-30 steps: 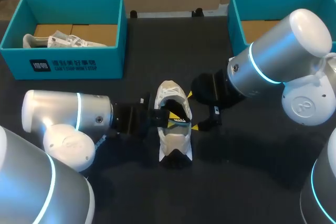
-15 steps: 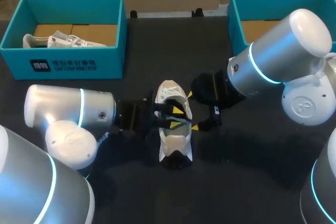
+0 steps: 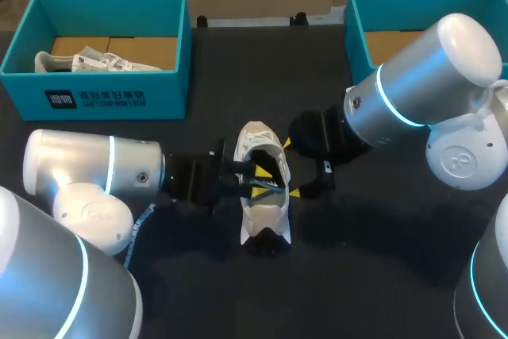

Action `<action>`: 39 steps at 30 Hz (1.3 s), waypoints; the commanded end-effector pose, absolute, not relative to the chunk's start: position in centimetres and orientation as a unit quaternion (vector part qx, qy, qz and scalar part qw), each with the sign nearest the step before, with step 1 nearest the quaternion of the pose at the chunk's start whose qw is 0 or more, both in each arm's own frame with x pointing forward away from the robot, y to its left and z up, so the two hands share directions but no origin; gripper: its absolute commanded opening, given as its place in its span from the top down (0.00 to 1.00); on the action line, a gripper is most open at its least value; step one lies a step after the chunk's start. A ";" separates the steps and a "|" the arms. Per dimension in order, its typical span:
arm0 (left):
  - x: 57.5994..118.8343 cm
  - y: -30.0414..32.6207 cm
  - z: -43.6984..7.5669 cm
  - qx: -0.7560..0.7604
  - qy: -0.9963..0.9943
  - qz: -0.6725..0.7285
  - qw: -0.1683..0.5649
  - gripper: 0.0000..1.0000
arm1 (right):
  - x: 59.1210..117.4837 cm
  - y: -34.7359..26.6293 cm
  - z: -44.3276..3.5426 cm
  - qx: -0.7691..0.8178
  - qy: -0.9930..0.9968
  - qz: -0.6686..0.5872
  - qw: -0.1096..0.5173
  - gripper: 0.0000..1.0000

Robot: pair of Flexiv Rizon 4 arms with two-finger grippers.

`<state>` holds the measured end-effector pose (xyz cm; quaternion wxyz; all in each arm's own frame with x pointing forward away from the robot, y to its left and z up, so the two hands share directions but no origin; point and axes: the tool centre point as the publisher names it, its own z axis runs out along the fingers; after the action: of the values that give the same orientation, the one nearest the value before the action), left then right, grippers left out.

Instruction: Take the shoe out of the shoebox, open the shoe tongue, remove and reinsert the insole, then place the shoe into the shoebox

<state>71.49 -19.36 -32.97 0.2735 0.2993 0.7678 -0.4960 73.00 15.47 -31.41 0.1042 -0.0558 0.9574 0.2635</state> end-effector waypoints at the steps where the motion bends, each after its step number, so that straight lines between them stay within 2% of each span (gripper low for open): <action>1: 71.3 -19.4 -33.3 0.306 0.769 -0.493 0.269 1.00 | 73.0 15.5 -31.5 -0.056 0.957 0.264 0.104 0.00; 24: 73.3 -19.1 -35.3 0.334 0.759 -0.489 0.270 1.00 | 73.0 15.5 -31.5 -0.056 0.957 0.264 0.104 0.00; 26: 73.1 -19.1 -34.9 0.334 0.758 -0.491 0.270 0.69 | 73.0 15.5 -31.5 -0.056 0.957 0.264 0.104 0.00; 29: 72.8 -19.0 -34.4 0.333 0.755 -0.495 0.272 0.58 | 73.0 15.5 -31.5 -0.056 0.957 0.264 0.104 0.00; 34: 72.3 -18.8 -33.4 0.331 0.752 -0.500 0.273 0.56 | 73.0 15.5 -31.5 -0.056 0.957 0.264 0.104 0.00; 39: 72.0 -18.6 -32.6 0.331 0.749 -0.505 0.273 0.60 | 73.0 15.5 -31.5 -0.056 0.957 0.264 0.104 0.00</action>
<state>72.41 -19.25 -33.00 0.2720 0.3309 0.7494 -0.5049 73.00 15.48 -31.41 0.1042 -0.0558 0.9574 0.2635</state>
